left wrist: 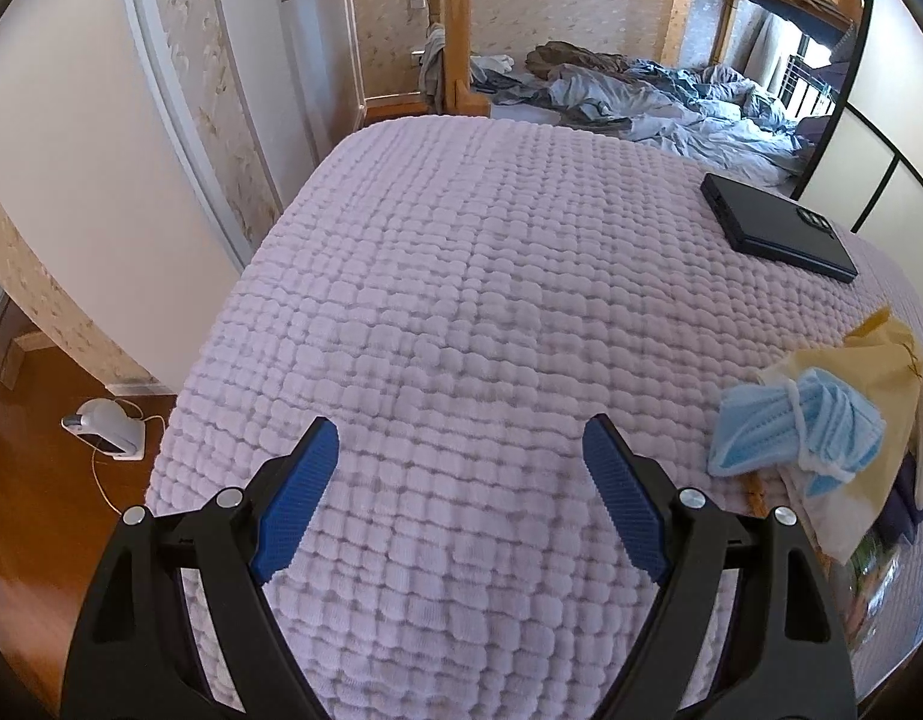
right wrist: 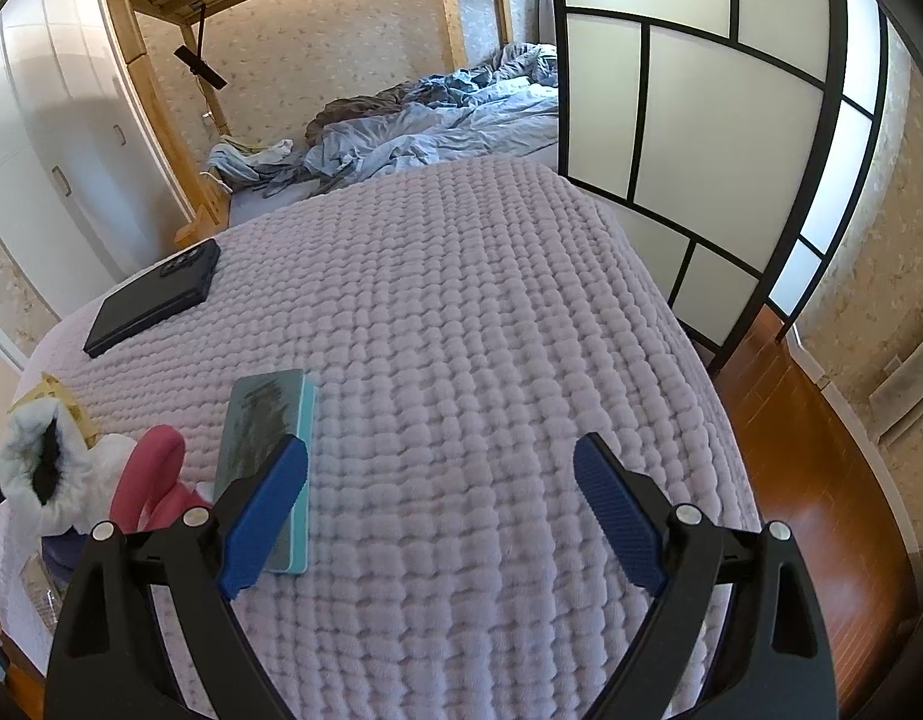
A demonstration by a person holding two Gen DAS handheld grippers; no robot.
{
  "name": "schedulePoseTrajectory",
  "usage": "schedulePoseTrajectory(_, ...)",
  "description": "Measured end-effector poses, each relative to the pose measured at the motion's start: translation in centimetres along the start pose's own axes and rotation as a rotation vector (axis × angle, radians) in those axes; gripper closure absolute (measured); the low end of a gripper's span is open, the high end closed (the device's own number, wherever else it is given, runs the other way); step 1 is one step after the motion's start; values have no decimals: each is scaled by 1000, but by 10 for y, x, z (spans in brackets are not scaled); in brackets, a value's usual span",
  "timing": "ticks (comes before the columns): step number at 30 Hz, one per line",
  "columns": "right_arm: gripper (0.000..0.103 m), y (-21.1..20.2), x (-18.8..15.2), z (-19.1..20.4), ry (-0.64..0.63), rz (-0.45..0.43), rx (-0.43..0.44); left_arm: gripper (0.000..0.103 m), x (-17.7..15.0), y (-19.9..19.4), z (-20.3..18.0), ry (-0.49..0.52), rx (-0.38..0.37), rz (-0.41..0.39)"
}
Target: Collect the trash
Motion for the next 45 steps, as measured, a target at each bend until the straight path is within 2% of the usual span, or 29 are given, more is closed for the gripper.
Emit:
schedulePoseTrajectory(8, 14, 18, -2, -5, -10, 27, -26, 14, 2, 10, 5, -7, 15, -1)
schedulePoseTrajectory(17, 8, 28, 1, 0, -61, 20, -65, 8, 4, 14, 4, -15, 25, -27)
schedulePoseTrajectory(27, 5, 34, 2, 4, -76, 29, -80, 7, 12, 22, 8, -24, 27, -29)
schedulePoseTrajectory(34, 4, 35, 1, 1, -80, 34, -98, 2, 10, 24, 10, -29, 29, -45)
schedulePoseTrajectory(45, 4, 37, 2, 2, -85, 38, -106, 1, 9, 25, 11, -24, 24, -41)
Point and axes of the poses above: each gripper's, at about its wrist camera, not at the fingertips, and y roughly the way its jaws point, z to its left, x to its top, the point moved 7 cm from there along y, roughly the way its jaws point, and after that the axes turned 6 degrees about -z, right-handed, at the moved point
